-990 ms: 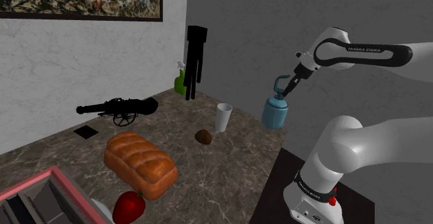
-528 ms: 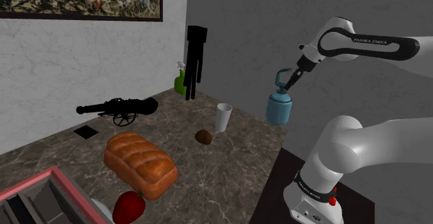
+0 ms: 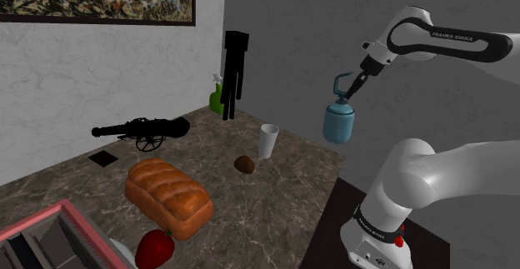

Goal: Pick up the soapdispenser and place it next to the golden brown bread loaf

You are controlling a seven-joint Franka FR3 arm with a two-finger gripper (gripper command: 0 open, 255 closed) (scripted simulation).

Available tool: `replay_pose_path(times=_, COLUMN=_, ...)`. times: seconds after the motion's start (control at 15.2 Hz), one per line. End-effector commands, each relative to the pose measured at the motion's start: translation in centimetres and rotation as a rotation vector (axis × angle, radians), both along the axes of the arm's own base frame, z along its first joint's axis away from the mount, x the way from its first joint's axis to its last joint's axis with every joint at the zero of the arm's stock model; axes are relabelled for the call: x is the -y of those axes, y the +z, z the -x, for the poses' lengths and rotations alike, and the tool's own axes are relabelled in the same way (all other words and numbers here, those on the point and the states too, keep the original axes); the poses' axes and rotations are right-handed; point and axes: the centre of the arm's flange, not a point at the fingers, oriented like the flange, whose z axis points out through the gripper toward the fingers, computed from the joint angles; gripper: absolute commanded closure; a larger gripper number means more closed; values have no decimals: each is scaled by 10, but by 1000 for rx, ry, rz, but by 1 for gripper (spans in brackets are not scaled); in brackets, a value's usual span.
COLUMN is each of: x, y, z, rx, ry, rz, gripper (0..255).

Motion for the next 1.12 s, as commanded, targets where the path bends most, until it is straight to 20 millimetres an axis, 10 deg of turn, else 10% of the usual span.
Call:
replay_pose_path(times=0.0, x=0, y=12, z=2, rx=1, ry=0, rz=0, gripper=255)
replay_pose_path(times=1.06, x=0, y=96, z=2, rx=1, ry=0, rz=0, gripper=255)
